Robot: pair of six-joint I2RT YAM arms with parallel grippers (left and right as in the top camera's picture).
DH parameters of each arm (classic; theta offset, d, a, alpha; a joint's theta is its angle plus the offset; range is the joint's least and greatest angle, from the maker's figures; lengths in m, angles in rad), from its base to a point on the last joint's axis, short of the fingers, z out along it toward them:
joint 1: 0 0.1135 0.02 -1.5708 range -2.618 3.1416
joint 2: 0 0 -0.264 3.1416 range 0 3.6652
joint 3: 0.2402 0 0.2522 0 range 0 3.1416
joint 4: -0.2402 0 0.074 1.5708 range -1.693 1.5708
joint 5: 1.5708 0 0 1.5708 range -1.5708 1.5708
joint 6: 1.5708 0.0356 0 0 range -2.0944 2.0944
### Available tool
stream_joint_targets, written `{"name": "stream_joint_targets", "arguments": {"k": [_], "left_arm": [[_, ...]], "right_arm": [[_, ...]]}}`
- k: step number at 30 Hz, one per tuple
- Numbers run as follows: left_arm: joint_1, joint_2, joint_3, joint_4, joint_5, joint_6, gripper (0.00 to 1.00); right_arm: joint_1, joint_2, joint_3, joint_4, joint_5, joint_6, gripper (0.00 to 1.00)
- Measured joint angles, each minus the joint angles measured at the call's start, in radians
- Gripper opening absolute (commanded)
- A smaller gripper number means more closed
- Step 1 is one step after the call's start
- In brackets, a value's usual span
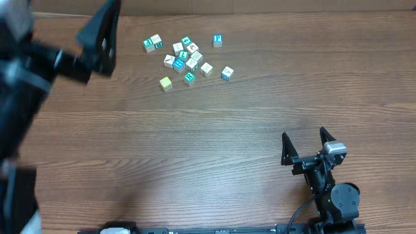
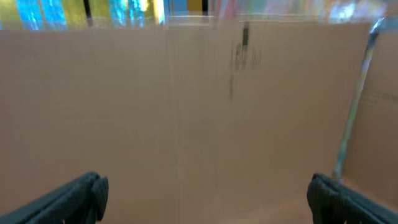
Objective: Form a horizontal line
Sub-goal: 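Raise the left arm and move the left gripper over the block cluster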
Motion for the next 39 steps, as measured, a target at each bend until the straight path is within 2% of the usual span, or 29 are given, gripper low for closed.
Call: {"name": "stream_joint_targets", "arguments": {"k": [3,8,16,26,29,30,32,36,39], "left_arm": [[0.0,0.125,0.093,-0.124,0.005,0.0,0.99],[0.0,0.307,0.111,-0.262,0.008,0.0,0.99],[0.0,0.464,0.111,-0.337,0.006,0.0,1.0],[0.0,0.553,0.111,-0.436,0.006,0.0,0.98],[0.0,0.568,0.111,-0.446,0.006,-0.001,0.46],[0.0,0.57,0.111,-0.448,0.006,0.0,0.33],[0.0,0.571,0.111,-0.448,0.005,-0.001,0.15],[0.0,0.571,0.112,-0.451,-0.013,0.005,0.06],[0.0,0.571,0.112,-0.467,-0.044,0.008,0.04]], "right_arm": [[0.0,0.0,0.0,0.001,0.0,0.0,1.0],[0.0,0.0,0.0,0.0,0.0,0.0,1.0],[0.0,0.0,0.0,0.0,0.0,0.0,1.0],[0.0,0.0,0.0,0.001,0.0,0.0,1.0],[0.0,0.0,0.0,0.001,0.0,0.0,1.0],[0.0,0.0,0.0,0.0,0.0,0.0,1.0],[0.0,0.0,0.0,0.001,-0.001,0.0,1.0],[0.0,0.0,0.0,0.001,0.0,0.0,1.0],[0.0,0.0,0.0,0.0,0.0,0.0,1.0]]}}
